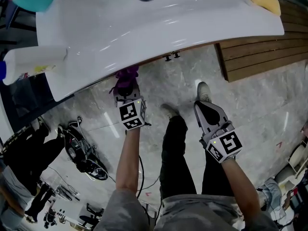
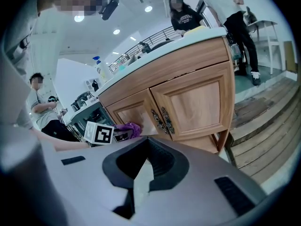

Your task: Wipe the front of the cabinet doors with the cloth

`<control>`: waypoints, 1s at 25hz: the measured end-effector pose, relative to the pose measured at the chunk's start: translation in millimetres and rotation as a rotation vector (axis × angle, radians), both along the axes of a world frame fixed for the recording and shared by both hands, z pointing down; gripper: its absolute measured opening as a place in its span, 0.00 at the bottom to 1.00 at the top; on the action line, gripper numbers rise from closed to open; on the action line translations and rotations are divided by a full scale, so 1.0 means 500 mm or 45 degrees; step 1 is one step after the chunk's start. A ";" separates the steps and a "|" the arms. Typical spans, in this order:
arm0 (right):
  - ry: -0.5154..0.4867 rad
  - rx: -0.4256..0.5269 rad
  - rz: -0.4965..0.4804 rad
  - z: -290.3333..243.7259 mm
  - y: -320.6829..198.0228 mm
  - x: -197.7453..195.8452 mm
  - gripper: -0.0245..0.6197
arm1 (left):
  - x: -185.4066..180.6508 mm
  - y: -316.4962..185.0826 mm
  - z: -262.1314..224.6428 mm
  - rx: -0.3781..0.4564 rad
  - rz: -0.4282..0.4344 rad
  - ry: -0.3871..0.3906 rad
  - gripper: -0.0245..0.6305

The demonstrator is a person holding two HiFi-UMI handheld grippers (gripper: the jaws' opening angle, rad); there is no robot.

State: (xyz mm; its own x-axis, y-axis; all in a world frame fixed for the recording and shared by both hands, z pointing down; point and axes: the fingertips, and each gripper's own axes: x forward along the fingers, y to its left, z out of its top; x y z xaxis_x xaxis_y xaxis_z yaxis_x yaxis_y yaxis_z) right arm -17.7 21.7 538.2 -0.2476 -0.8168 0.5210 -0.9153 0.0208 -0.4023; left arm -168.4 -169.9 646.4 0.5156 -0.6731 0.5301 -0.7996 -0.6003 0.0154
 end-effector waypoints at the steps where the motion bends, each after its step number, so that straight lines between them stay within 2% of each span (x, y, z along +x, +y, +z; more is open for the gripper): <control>1: 0.000 0.000 0.003 0.000 0.002 0.004 0.05 | 0.007 0.002 -0.001 0.000 0.007 0.000 0.15; 25: -0.018 -0.005 0.105 0.005 0.059 0.123 0.05 | 0.202 0.061 -0.005 -0.019 0.175 0.035 0.15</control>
State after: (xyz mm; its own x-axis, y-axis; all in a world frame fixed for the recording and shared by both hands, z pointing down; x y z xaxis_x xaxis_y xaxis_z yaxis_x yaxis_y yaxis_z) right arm 43.9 51.3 540.8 -0.1866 -0.8330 0.5209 -0.9080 -0.0562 -0.4151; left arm -67.2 -139.3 643.9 0.6168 -0.5874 0.5240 -0.7089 -0.7038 0.0455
